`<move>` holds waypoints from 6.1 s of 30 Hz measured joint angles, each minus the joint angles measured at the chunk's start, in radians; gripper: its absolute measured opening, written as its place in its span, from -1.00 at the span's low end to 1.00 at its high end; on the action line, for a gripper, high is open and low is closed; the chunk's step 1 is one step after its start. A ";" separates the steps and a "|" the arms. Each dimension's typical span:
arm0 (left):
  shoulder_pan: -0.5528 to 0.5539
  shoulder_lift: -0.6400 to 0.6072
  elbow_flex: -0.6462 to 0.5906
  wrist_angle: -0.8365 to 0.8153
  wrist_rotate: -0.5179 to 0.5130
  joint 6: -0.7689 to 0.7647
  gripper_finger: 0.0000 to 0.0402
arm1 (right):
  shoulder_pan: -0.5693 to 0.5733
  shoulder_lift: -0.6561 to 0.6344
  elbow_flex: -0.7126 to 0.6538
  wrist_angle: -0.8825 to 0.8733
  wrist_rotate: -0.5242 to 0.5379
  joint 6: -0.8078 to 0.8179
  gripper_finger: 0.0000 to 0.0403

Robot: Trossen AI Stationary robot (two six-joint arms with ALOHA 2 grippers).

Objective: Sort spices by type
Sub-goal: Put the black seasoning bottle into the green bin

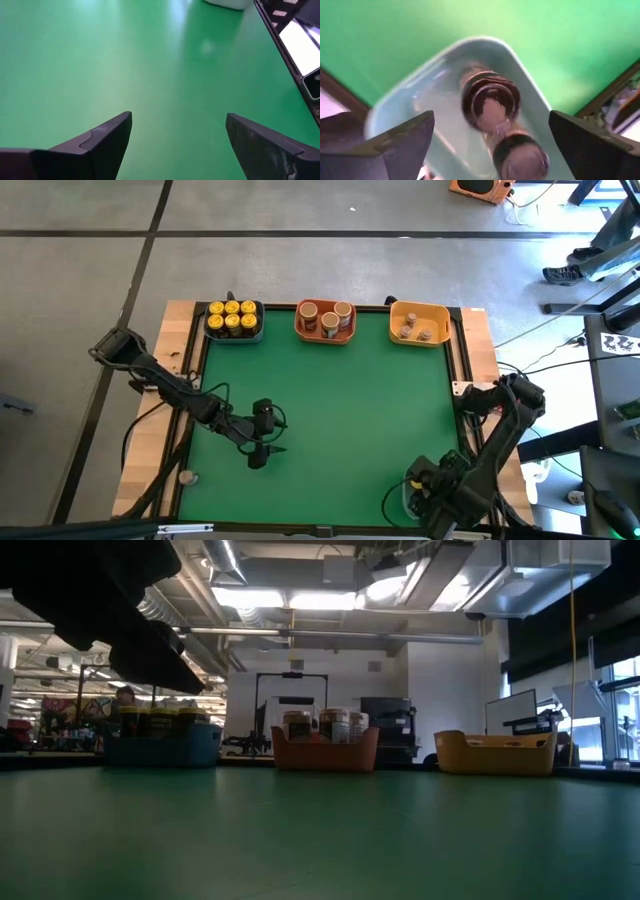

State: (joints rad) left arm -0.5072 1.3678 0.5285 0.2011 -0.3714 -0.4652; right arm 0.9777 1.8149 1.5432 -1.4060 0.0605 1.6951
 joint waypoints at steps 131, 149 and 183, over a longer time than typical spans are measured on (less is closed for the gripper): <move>0.372 0.712 1.015 -1.001 0.210 0.561 -0.03 | -0.402 -0.270 -0.667 0.520 0.739 -0.714 0.97; 0.370 0.602 1.013 -1.076 0.212 0.616 0.52 | -0.402 -0.270 -0.688 0.656 0.744 -0.756 0.97; 0.257 -0.217 -0.278 0.214 0.182 0.297 0.52 | -0.744 0.050 -0.686 1.862 0.279 -1.363 0.97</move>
State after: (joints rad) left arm -0.2501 1.1511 0.2502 0.4153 -0.1890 -0.1685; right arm 0.2336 1.8650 0.8570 0.4560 0.3392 0.3316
